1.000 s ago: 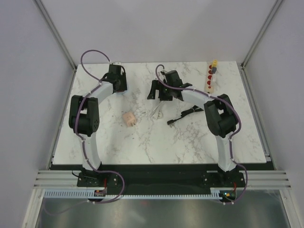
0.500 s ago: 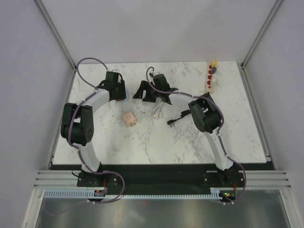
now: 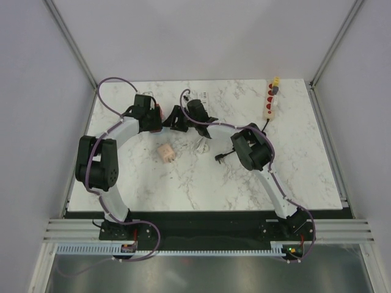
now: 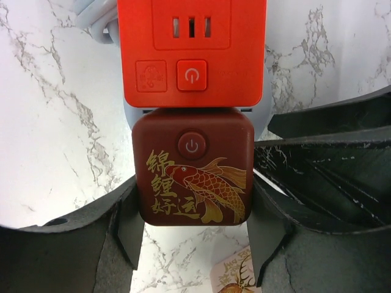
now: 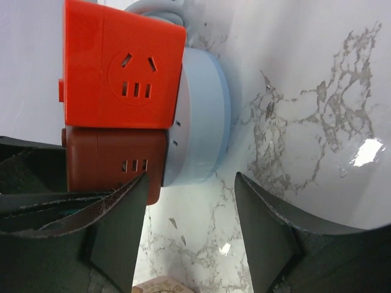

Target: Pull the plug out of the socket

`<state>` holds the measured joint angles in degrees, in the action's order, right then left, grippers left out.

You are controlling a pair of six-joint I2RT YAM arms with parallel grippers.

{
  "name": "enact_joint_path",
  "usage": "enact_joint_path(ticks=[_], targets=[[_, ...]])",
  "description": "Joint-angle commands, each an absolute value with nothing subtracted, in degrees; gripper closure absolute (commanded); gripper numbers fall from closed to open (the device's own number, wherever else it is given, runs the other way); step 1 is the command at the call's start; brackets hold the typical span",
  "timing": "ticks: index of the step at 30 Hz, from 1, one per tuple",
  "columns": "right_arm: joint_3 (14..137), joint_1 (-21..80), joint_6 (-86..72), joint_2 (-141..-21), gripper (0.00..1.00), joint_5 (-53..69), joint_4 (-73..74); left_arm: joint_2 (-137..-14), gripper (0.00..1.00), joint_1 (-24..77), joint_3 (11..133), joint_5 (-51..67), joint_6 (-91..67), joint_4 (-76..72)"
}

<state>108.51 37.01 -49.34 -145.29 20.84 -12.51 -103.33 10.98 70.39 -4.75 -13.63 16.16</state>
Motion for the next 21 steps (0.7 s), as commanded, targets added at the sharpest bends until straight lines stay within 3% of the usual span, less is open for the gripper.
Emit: enact_joint_path(ticks=[1,2,7,15,21], targets=[[110.57,37.35,-49.75,-147.74,0.33,18.37,-13.27,-100.37,0.38,11.51,70.57,-0.26,-16.44,16.17],[110.57,37.27,-49.57,-147.92,0.33,17.85,-13.01,-100.46,0.26,11.51,70.75,-0.26,-16.44,16.26],[111.36,37.27,-49.22,-148.88,0.37,15.65,-11.25,-100.37,0.09,11.69,71.72,1.41,-16.35,16.26],[113.64,37.27,-48.96,-150.91,0.44,14.59,-8.79,-102.83,0.10,11.78,74.09,0.18,-15.38,16.61],[113.56,37.27,-48.43,-150.82,0.44,14.85,-7.65,-106.61,0.18,11.78,77.69,-4.83,-13.54,17.93]])
